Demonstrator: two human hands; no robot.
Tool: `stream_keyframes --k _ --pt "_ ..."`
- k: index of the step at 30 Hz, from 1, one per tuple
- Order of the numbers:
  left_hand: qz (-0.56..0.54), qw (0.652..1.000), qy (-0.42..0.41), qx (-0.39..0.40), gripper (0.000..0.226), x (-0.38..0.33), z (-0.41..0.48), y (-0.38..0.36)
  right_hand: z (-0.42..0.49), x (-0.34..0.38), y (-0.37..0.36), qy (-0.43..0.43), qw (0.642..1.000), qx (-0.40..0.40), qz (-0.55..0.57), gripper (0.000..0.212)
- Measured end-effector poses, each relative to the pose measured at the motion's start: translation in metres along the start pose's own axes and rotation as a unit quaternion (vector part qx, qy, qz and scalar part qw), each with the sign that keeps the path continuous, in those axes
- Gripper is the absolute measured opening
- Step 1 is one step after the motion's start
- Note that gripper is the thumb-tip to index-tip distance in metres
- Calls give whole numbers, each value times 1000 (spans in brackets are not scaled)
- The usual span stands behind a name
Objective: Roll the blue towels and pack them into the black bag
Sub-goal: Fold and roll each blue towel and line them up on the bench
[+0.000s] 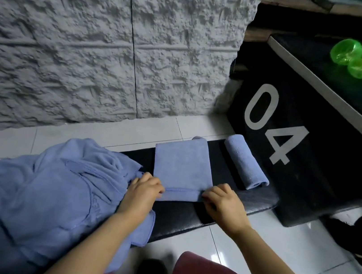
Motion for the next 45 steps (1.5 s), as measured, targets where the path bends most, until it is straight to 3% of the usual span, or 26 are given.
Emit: stream_keyframes --k 4,11,16,23,25,28,31,34,36,40,45 --pt "20 1000 6 18 47 -9 -3 9 -23 -10 -7 -48 998 -2 31 38" --pt "-7 997 72 13 13 -3 -2 6 -1 -13 -9 -79 994 -15 70 28" --pt "-4 989 143 24 22 1 3 9 6 -27 -17 -210 947 11 244 22" --pt "-4 984 175 45 20 5 2 5 7 -36 -22 -301 919 29 253 25" --pt "11 986 164 6 16 3 2 11 10 -31 -14 -279 941 -2 192 23" --pt "29 995 88 -40 21 -2 5 14 12 -12 1 -152 981 -74 98 16" --pt "31 998 35 -40 24 -6 5 15 4 -1 2 -48 994 -85 48 13" --pt "44 998 38 19 46 -7 3 10 -4 -5 -1 -41 997 -52 44 35" --pt "46 997 57 34 47 -5 1 7 -4 -9 -4 -66 995 -40 57 43" --pt "-32 992 119 17 35 5 2 7 3 -19 -10 -181 965 -26 188 45" --pt "-84 973 214 26 31 15 3 7 -1 -37 -17 -296 894 -11 338 38"
Point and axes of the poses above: each hand's wrist, its own z-axis towards the middle knuckle, its own y-axis out of the back of the hand, x = y × z, the point moved 7 cm from there along z, towards the middle knuckle, and after that the axes turned 5 degrees about -y, right-handed, at the moved point
